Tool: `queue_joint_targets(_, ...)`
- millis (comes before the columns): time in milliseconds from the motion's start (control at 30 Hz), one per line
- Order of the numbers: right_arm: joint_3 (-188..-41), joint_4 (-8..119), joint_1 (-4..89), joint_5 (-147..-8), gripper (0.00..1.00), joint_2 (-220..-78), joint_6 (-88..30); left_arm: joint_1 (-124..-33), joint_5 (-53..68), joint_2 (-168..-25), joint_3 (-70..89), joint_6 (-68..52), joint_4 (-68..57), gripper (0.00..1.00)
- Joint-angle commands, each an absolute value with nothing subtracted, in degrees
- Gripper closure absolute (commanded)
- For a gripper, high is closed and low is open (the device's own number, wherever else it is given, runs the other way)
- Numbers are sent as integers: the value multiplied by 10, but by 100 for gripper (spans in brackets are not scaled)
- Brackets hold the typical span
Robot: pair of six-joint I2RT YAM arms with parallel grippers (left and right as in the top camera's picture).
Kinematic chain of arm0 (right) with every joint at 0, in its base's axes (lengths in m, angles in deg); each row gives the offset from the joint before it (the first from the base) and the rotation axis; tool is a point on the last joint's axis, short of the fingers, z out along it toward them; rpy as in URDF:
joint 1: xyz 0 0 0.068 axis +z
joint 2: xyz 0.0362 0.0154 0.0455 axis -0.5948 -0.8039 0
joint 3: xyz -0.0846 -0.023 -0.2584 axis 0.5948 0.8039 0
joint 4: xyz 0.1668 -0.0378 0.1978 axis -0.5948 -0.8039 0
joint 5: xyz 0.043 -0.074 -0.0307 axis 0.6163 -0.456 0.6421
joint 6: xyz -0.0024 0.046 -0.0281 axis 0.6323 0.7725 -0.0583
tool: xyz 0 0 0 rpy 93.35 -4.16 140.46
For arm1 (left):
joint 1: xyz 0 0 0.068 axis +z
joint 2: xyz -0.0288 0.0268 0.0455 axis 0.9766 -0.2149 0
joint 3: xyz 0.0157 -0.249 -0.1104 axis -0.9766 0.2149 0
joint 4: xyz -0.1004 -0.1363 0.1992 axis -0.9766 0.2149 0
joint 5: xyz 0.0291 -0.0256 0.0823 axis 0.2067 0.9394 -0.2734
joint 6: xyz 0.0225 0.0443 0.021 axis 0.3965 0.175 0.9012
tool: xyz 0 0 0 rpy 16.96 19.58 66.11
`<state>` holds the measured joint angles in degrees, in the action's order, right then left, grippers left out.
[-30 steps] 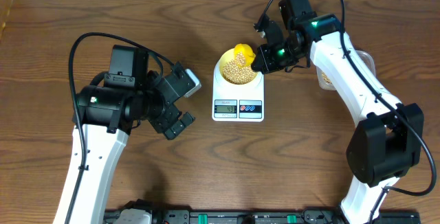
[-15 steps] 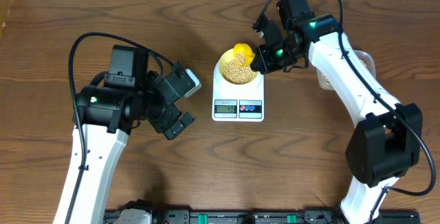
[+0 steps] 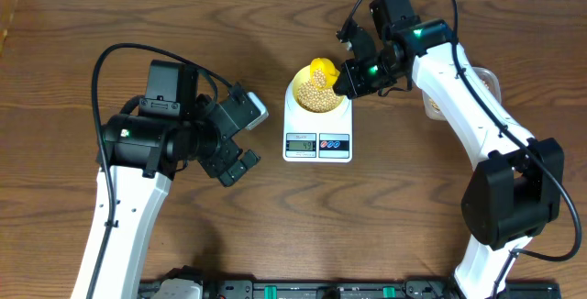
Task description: Scoop item into bowl and weigh 50g on scale
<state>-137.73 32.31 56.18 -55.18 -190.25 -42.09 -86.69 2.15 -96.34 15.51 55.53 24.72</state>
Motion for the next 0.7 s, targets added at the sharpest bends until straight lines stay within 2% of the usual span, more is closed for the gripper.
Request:
queue_joint_targets(0,-1388,325,559,-529,99,-1894,-430,-865,30,-963,160,565,249,2)
queue_joint_targets(133,-1388,315,562,-579,99,-1894,-430,-865,31,-963,160,565,249,2)
queue_joint_targets(267,-1388,339,559,-514,99,-1894,-430,-865,31,-963,160,565,249,2)
queue_joint_targets(400,-1388,316,560,-585,99,-1894,-430,-865,31,-963,160,565,249,2)
queue_joint_targets(467,-1388,327,558,-531,99,-1894,-430,-865,31,-963,160,565,249,2)
queue_joint_targets(667,-1388,326,556,-534,99,-1894,-438,-865,31,-963,160,565,249,2)
